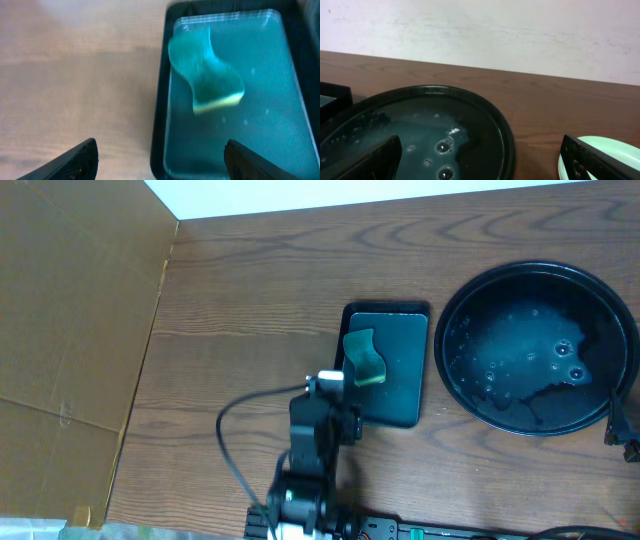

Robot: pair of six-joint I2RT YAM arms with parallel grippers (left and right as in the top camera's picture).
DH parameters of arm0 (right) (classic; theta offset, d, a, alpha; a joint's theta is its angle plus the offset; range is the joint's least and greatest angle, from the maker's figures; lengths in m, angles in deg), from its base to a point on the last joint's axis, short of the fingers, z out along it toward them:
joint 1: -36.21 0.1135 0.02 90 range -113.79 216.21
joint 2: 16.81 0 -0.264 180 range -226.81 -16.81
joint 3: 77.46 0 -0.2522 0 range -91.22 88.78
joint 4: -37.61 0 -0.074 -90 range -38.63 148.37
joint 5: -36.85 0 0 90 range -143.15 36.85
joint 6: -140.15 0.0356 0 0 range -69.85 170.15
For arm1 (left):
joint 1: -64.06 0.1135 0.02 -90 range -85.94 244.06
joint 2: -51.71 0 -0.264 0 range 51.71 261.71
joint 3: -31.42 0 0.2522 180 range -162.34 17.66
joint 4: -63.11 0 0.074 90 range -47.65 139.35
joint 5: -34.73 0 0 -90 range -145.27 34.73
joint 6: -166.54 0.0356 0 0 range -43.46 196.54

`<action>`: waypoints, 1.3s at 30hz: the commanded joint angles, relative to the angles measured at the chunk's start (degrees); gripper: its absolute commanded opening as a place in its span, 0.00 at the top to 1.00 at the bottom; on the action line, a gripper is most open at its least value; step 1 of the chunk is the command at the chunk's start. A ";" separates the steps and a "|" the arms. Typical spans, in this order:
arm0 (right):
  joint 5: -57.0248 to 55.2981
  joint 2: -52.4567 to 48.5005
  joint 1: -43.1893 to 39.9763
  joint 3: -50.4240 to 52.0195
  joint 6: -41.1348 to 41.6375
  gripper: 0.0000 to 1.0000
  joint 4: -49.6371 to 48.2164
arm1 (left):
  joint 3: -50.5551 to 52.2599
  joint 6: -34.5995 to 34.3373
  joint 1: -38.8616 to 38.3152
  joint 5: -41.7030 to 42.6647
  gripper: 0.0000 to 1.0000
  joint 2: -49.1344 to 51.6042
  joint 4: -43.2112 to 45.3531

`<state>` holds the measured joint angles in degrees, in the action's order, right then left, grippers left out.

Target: Clean dirty plates on tray and stack at the side

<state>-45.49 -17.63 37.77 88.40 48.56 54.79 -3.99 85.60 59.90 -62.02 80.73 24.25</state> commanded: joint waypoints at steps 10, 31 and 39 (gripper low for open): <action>-0.31 0.50 -0.35 0.07 -0.66 0.01 0.28 | 11.43 1.68 0.70 1.40 0.19 -20.35 7.54; -0.31 0.50 -0.35 0.07 -0.66 0.01 0.26 | 21.44 1.84 2.27 6.75 0.19 -28.94 20.96; -0.31 0.48 -0.35 0.07 -0.66 0.01 0.26 | 21.44 1.79 2.27 5.79 0.19 -28.94 20.94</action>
<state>-45.49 -17.63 37.77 88.40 48.39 54.81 15.60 87.08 61.82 -56.03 52.34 46.30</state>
